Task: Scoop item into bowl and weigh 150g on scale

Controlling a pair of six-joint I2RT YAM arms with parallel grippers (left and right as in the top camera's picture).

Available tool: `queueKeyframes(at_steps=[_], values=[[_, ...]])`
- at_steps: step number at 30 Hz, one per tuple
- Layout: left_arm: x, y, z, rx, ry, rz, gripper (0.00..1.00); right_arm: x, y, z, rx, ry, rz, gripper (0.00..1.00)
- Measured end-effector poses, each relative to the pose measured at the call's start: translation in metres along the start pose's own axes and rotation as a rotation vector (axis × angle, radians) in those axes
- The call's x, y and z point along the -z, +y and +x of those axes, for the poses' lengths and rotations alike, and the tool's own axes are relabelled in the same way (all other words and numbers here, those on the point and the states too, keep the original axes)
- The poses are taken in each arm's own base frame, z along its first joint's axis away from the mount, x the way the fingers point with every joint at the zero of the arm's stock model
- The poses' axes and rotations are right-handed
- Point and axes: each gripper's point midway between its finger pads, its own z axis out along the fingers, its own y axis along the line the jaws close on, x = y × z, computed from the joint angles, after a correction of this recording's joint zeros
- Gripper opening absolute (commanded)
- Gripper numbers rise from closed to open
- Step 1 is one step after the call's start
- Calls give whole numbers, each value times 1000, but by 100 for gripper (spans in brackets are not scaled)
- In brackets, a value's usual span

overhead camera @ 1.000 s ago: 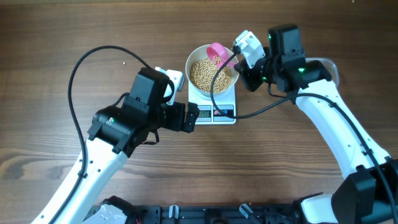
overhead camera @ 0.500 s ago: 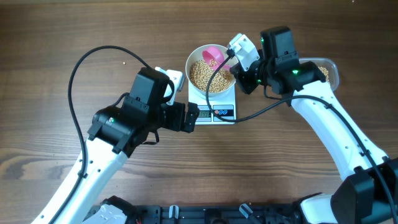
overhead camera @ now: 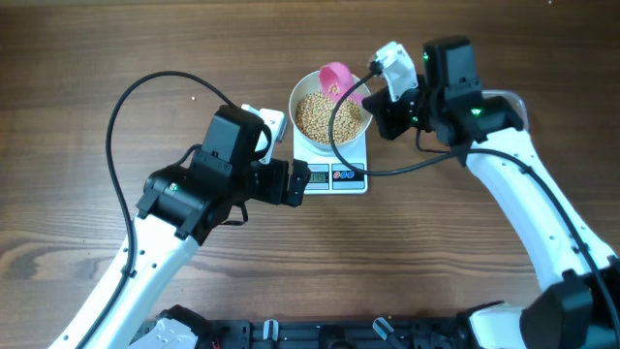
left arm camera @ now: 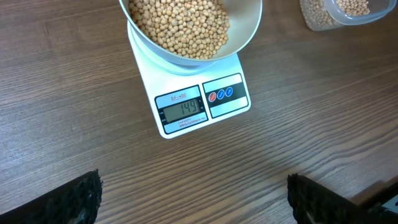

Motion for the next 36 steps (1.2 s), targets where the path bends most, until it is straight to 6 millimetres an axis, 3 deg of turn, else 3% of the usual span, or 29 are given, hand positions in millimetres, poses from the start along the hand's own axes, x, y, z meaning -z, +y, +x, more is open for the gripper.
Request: queueKeyframes(at_steps=[3, 28, 32, 36], values=[[0, 0, 0, 0, 0, 0, 100, 11, 4, -10, 15, -41, 4, 4], [0, 0, 0, 0, 0, 0, 100, 12, 3, -15, -20, -62, -10, 4], [0, 0, 0, 0, 0, 0, 100, 25, -18, -15, -134, -93, -31, 4], [0, 0, 0, 0, 0, 0, 100, 55, -70, -6, -321, -140, 29, 4]])
